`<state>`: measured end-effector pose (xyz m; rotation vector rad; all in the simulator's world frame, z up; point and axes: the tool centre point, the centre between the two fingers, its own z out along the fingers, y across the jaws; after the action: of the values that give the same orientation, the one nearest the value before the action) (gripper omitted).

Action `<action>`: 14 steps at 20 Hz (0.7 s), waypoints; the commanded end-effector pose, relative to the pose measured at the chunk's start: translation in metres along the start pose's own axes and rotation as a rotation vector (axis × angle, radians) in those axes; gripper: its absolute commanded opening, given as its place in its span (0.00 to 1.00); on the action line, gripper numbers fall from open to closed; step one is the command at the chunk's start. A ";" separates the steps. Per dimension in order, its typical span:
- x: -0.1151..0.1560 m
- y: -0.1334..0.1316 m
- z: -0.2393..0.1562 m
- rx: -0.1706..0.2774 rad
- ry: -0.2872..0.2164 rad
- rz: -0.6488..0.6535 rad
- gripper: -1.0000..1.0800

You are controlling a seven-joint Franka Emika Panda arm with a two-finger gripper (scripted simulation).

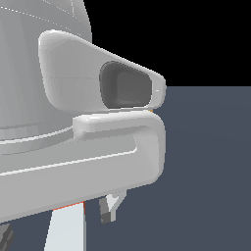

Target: Insert the peg into the horizontal hole in a box.

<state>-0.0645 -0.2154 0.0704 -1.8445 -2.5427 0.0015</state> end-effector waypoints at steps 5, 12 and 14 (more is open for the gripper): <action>-0.002 -0.001 0.002 0.000 0.000 -0.003 0.96; -0.002 -0.001 0.027 -0.001 0.000 -0.005 0.96; -0.002 -0.001 0.037 -0.001 0.000 -0.006 0.96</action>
<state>-0.0645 -0.2175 0.0408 -1.8386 -2.5477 0.0002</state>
